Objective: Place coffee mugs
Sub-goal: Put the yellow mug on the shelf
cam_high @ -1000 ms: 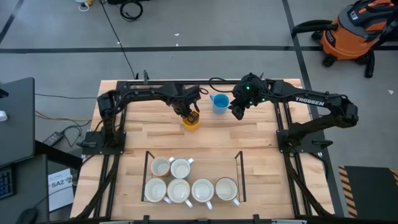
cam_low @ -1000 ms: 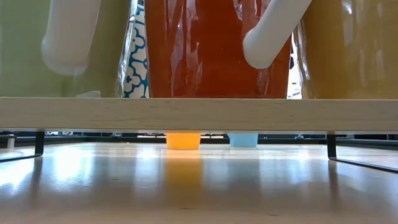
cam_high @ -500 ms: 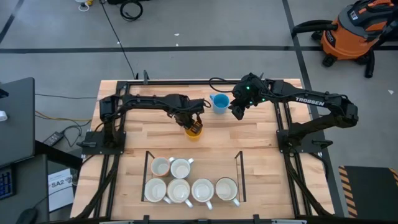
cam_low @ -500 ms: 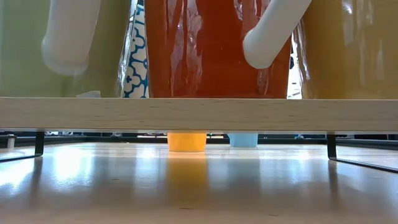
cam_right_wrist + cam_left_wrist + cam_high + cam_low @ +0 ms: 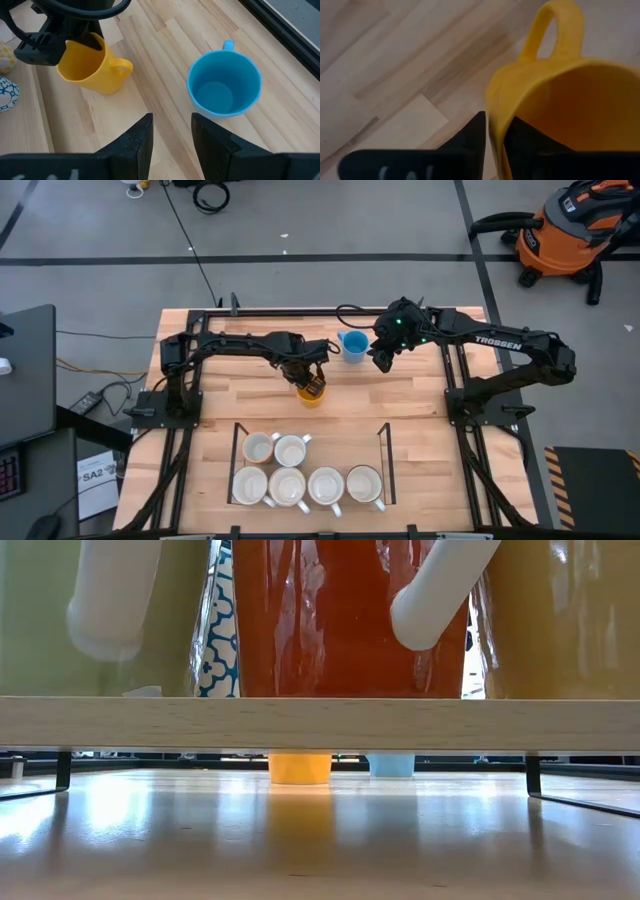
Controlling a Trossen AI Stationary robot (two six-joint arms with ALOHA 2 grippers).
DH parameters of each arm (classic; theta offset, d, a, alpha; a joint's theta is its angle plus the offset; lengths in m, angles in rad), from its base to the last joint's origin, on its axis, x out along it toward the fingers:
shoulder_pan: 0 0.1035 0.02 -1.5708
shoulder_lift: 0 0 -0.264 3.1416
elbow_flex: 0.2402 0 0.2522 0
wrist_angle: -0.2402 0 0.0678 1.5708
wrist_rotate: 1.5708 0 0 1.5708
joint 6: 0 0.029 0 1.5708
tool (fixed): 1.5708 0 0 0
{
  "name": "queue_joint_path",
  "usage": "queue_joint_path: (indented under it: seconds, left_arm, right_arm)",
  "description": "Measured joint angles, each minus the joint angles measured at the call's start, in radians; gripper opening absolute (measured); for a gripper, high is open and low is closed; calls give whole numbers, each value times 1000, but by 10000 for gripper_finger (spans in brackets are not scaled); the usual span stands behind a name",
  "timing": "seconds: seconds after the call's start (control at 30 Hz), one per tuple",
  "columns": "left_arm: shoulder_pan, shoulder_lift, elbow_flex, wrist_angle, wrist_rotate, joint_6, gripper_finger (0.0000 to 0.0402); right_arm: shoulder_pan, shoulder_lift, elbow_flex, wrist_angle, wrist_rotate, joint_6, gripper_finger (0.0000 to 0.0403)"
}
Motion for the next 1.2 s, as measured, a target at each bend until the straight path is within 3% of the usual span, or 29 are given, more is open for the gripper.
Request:
queue_joint_path:
  seconds: [0.33,0.57,1.0,1.2]
  left_arm:
    - [5,-8,0,-6,8,147,131]
    - [26,-38,1,-20,9,185,133]
    - [32,-59,21,90,8,558,133]
    - [33,-59,21,111,8,652,133]
  right_arm:
    - [0,0,0,0,0,0,139]
    - [0,0,0,1,0,0,139]
    - [0,0,0,15,-2,0,139]
    - [0,0,0,15,-4,0,139]
